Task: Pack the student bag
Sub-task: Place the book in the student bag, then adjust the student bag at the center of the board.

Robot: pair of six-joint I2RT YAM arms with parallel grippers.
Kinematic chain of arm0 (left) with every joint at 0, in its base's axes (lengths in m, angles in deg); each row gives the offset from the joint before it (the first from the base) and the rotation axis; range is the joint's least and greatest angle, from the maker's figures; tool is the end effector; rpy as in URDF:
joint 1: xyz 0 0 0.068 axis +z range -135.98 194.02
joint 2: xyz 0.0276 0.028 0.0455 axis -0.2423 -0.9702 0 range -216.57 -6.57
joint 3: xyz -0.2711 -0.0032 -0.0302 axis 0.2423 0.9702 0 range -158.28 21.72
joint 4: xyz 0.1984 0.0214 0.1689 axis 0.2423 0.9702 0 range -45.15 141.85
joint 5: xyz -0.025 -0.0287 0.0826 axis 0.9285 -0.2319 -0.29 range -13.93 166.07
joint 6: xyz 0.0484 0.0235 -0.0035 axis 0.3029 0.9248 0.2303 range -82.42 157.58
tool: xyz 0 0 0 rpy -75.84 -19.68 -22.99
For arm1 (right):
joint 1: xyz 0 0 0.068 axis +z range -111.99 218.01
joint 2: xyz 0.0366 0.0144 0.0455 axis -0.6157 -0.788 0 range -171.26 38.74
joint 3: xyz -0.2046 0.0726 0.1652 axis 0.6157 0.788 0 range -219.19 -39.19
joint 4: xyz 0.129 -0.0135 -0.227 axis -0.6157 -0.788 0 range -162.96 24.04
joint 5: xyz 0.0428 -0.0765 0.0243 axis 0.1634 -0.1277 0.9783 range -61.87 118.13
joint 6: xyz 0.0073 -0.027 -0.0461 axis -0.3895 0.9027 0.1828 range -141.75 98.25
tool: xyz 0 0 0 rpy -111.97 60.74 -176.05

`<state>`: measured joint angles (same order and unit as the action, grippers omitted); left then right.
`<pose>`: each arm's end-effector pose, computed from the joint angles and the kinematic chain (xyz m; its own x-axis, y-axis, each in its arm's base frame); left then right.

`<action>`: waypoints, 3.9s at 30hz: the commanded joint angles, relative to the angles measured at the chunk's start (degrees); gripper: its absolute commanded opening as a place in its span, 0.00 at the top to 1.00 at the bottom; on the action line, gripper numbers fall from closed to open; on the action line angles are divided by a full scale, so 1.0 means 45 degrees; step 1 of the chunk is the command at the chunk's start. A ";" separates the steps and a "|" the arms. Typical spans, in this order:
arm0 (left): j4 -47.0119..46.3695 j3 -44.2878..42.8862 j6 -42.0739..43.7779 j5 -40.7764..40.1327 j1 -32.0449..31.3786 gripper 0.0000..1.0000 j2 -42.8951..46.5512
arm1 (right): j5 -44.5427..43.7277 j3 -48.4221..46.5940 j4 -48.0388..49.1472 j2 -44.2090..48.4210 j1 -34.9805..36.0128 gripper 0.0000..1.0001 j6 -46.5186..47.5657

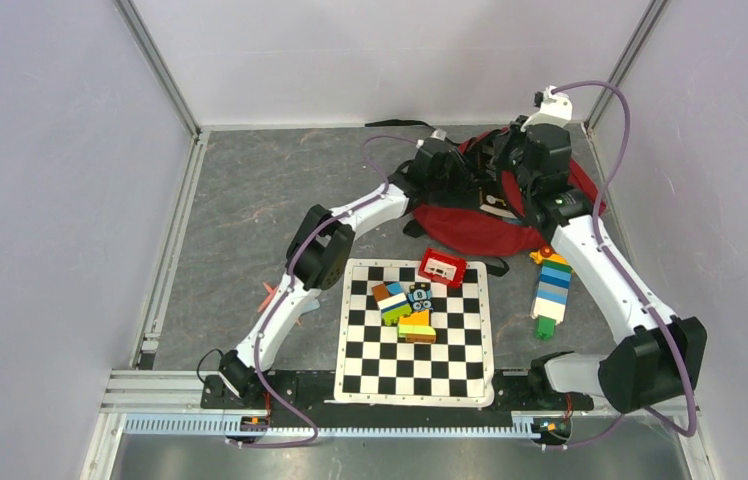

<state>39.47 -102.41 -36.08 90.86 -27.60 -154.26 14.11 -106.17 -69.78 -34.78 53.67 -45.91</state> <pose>0.4384 -0.4018 0.1778 -0.8558 -0.4808 -0.1908 0.0078 0.3568 -0.9342 0.2933 0.0733 0.3790 -0.1713 0.3644 -0.9154 0.0411 0.9309 0.3629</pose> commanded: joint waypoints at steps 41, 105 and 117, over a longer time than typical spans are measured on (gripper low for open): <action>0.7993 0.4247 0.5685 -0.2266 0.1222 0.00 0.5799 | -0.0997 0.0229 0.0288 0.0487 0.0138 1.00 0.1238; 0.6023 1.0495 0.7577 0.0700 0.4572 0.19 1.4408 | 0.6766 -0.1601 -0.2868 -0.3303 0.3836 0.80 0.5266; 0.5438 0.9260 0.8760 0.1636 0.4557 0.12 1.3075 | 0.4300 -0.2264 -0.3676 -0.1996 0.3234 0.29 0.4538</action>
<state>66.26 -58.26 -0.89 96.02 -6.14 -94.46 38.65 -113.62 -85.08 -47.15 72.14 -22.83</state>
